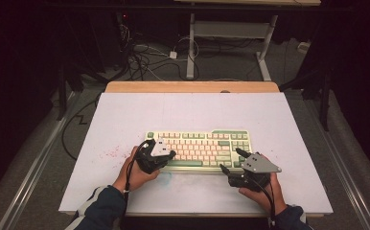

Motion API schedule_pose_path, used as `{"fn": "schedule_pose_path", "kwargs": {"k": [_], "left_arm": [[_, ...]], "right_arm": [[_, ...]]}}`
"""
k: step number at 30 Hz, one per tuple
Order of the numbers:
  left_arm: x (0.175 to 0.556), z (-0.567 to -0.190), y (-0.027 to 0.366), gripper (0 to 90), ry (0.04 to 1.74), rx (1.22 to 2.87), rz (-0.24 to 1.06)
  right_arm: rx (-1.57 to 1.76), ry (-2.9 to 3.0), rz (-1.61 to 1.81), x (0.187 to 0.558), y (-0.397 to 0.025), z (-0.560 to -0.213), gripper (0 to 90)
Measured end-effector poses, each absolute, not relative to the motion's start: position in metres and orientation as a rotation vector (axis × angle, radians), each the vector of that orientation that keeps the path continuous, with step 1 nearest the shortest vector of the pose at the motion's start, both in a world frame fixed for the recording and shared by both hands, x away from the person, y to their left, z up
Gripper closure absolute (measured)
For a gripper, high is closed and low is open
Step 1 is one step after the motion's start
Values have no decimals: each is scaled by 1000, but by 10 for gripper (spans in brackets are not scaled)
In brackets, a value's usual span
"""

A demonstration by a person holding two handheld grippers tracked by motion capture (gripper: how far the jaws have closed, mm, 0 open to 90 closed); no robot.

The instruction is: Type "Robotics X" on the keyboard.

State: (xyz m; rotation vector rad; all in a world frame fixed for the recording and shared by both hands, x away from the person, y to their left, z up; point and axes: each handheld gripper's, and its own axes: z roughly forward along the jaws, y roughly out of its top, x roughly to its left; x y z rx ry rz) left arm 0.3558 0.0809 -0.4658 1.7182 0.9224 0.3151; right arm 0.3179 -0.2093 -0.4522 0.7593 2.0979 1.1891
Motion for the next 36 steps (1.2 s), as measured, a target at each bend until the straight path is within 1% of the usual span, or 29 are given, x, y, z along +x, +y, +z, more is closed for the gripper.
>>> {"fn": "schedule_pose_path", "kwargs": {"k": [20,23,28,36], "left_arm": [[358,-471,77,863,921,1743,324],[359,-474,75,877,928,1741,331],[359,-472,77,877,920,1745,338],[361,-461,86,878,925,1697,367]], "right_arm": [[749,2117,1179,318,-207,-455,252],[750,2122,1175,319,-207,-455,256],[746,2126,1172,318,-206,-455,259],[751,2118,1176,319,-207,-454,259]]}}
